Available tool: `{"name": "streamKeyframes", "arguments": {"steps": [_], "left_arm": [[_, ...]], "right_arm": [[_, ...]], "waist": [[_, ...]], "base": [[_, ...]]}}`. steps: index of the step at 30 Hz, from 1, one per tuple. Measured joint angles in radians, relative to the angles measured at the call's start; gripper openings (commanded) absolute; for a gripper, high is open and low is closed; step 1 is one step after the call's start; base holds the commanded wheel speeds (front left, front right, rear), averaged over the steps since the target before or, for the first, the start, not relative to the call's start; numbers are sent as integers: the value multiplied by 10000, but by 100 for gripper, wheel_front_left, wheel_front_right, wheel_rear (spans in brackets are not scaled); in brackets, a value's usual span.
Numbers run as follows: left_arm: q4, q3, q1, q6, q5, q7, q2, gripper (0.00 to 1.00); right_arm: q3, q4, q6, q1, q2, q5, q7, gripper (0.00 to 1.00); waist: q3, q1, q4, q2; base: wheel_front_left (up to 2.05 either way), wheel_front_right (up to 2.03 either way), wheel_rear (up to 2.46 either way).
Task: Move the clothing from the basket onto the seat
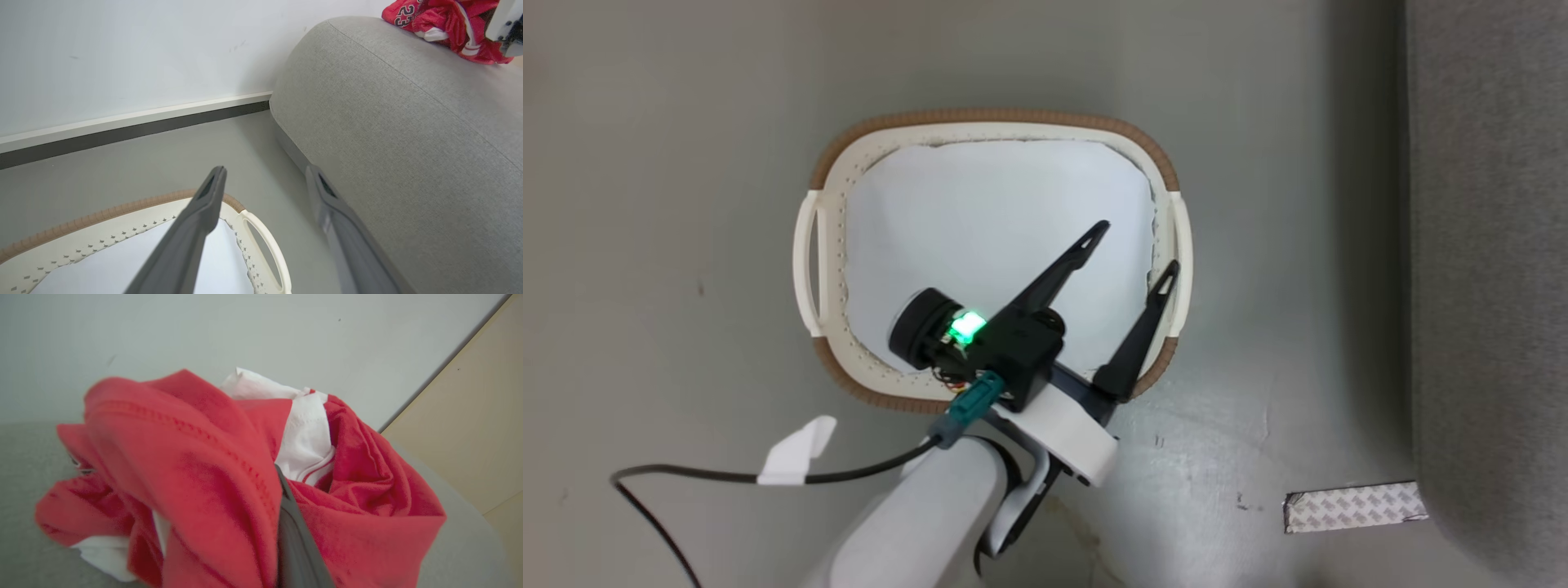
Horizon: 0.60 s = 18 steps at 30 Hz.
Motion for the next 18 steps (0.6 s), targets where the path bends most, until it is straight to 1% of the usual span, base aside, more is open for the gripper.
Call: {"name": "streamKeyframes", "arguments": {"steps": [4, 9, 14, 18], "left_arm": [[98, 186, 98, 117, -104, -105, 107, 100], [322, 458, 348, 249, -414, -374, 234, 100], [598, 849, 1028, 368, -842, -757, 428, 100], [805, 1195, 1804, 537, -1229, -982, 564, 100]], "right_arm": [[529, -148, 0, 753, 349, -104, 10, 100], [1891, 123, 0, 1145, 403, 282, -249, 100], [3231, 328, 0, 2239, 736, 1319, -746, 100], [4242, 144, 0, 3581, 943, 2205, -872, 100]], "waist": [[-369, 0, -162, 0], [-1135, -2, -498, -1], [-2202, -3, -795, 0], [-3209, -4, -958, 0]], "base": [[0, 0, 0], [0, 0, 0], [0, 0, 0], [0, 0, 0]]}}
